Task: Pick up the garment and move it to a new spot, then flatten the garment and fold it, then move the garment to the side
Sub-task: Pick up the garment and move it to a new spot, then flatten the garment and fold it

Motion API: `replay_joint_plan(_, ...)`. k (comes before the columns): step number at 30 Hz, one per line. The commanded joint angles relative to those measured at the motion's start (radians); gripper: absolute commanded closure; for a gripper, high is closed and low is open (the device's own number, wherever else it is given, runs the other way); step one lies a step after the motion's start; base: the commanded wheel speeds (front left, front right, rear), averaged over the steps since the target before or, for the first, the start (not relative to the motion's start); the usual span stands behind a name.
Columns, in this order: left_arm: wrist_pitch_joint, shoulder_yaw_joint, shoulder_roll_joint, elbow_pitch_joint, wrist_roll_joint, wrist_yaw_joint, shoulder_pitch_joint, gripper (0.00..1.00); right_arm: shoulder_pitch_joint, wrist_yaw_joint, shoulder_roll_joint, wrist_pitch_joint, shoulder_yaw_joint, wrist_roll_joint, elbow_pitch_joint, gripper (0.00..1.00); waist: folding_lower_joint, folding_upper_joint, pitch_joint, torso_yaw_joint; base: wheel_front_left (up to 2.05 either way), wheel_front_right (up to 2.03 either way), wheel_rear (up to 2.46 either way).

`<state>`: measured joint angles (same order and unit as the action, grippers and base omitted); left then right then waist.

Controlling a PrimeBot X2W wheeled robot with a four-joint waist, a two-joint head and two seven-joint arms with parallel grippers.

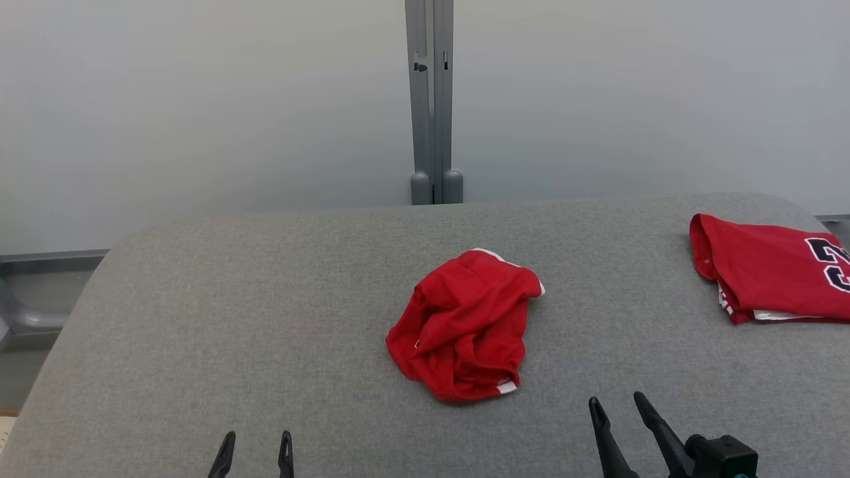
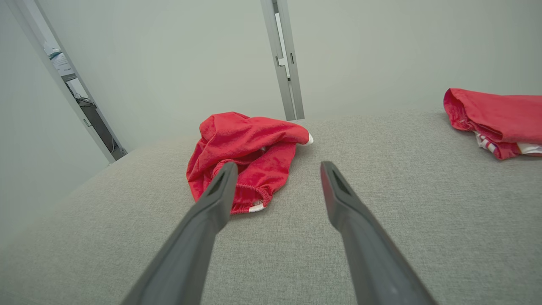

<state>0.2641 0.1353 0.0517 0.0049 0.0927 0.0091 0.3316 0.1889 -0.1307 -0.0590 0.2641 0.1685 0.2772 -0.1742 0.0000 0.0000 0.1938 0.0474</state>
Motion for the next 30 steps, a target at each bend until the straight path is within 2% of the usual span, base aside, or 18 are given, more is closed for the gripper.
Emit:
replay_joint_plan(1,0.000,-0.001,-0.001,0.002,-0.012,-0.002,0.009,0.00,0.004,0.000,-0.003,0.000,0.001,-0.007,-0.004,0.00,0.0000,0.0000,0.001,0.000,0.00,0.00,0.00)
replay_joint_plan(18,0.000,0.021,-0.001,0.016,-0.012,-0.006,0.006,0.00,0.016,0.000,-0.007,0.000,-0.003,0.005,0.002,0.00,0.0000,0.0000,0.000,0.013,0.00,0.00,0.00)
replay_joint_plan(30,0.000,0.053,-0.001,0.036,-0.025,0.008,-0.023,0.00,-0.004,0.000,-0.011,0.000,-0.008,0.016,0.003,0.00,0.0000,0.0000,-0.025,0.000,0.00,0.00,0.00)
